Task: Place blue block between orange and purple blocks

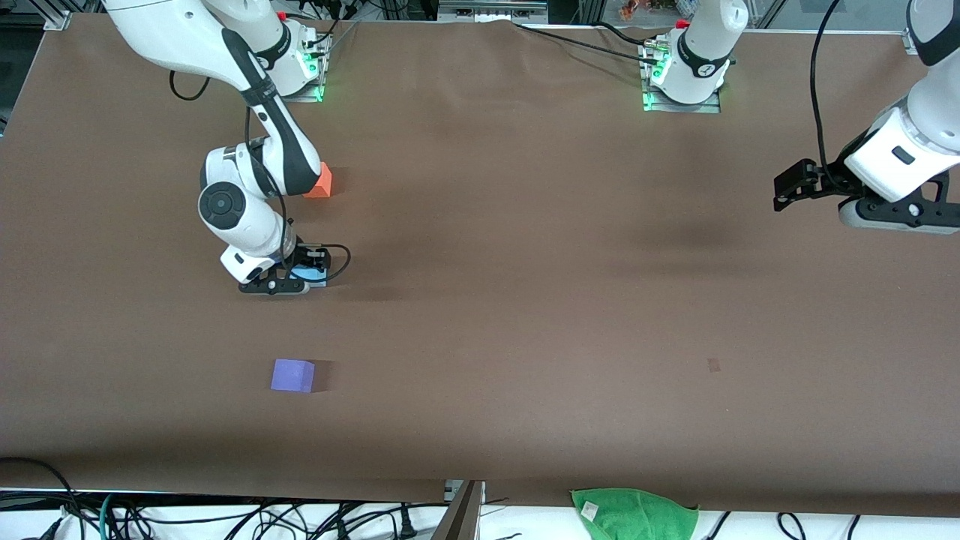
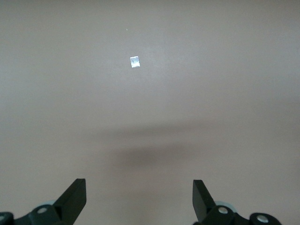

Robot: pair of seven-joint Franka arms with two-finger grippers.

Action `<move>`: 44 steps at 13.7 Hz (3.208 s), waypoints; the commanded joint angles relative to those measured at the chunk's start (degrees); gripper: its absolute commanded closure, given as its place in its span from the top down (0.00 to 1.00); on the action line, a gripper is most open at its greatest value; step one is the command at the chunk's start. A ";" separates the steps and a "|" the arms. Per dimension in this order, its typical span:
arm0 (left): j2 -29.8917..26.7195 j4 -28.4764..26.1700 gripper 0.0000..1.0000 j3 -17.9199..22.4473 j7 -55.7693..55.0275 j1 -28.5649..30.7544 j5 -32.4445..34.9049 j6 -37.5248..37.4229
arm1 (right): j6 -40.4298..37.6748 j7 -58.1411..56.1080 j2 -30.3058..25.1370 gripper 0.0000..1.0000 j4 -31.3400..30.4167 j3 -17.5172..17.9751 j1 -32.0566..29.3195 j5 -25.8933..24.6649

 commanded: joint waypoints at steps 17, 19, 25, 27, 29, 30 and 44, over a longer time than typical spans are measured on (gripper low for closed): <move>7.79 8.00 1.00 -0.27 4.10 -1.12 -2.74 -1.33 | -17.22 1.43 -10.64 1.00 7.71 0.78 -2.14 0.17; 7.79 8.00 1.00 -0.18 4.18 -0.59 -2.74 -1.33 | -25.94 1.43 -12.83 1.00 12.47 0.78 -2.14 0.17; 7.53 8.09 1.00 0.17 4.45 -0.15 -3.09 -1.24 | -43.62 -1.02 -14.25 1.00 27.49 -0.97 -2.23 0.09; 7.35 8.00 1.00 0.44 4.62 1.25 -3.00 -1.33 | -48.01 -2.87 -14.60 1.00 29.62 -1.33 -2.23 0.00; 7.27 8.09 1.00 0.44 5.67 1.69 -2.82 -1.50 | -51.27 -2.61 -16.09 1.00 30.06 -2.12 -1.88 0.00; 7.09 8.09 1.00 0.44 6.46 1.96 -2.74 -1.59 | -51.55 -2.52 -18.10 1.00 29.54 -1.77 -1.97 -0.18; -1.52 -3.86 1.00 -1.66 6.47 2.31 2.18 6.67 | -52.52 -7.09 -25.68 1.00 24.97 -1.95 -5.48 0.09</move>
